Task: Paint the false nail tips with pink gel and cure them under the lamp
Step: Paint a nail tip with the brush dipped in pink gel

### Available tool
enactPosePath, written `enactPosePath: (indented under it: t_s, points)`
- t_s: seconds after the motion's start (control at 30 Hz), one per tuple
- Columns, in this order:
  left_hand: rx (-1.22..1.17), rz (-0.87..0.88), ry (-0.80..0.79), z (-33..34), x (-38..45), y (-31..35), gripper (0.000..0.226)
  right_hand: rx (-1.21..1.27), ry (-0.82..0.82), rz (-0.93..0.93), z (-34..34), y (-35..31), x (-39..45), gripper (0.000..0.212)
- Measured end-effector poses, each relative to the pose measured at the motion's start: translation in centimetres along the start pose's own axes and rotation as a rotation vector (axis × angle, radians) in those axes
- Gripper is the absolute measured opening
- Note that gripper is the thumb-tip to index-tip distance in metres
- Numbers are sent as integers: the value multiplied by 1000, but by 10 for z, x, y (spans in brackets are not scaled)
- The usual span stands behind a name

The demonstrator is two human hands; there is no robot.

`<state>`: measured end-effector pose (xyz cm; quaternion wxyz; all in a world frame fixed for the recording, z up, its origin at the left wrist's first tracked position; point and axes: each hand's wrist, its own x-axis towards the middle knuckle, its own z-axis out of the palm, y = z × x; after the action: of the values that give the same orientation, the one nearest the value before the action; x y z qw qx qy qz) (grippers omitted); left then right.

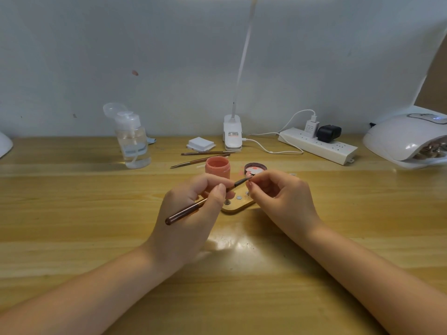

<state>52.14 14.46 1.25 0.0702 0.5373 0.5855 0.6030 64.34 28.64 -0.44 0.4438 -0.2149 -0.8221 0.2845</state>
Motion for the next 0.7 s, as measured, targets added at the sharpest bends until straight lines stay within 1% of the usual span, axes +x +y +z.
enactPosePath:
  t_s: [0.13,0.23,0.43,0.53,0.6,0.7]
  points:
    - [-4,1,48,-2,2,-1,20,4,-1,8,-1,0,0,7]
    - [11,31,20,-1,1,-1,20,7,-5,17,-1,0,0,6]
    - [-28,-13,38,-3,0,-1,19,24,1,51,-2,-1,0,6]
    - [-10,12,-3,-1,0,0,19,27,-10,49,-2,-1,0,7]
    - [16,0,-17,-1,1,-2,19,25,-11,47,-2,-2,0,6]
    - [7,-50,25,-3,2,-5,20,25,-5,53,-2,-2,1,6]
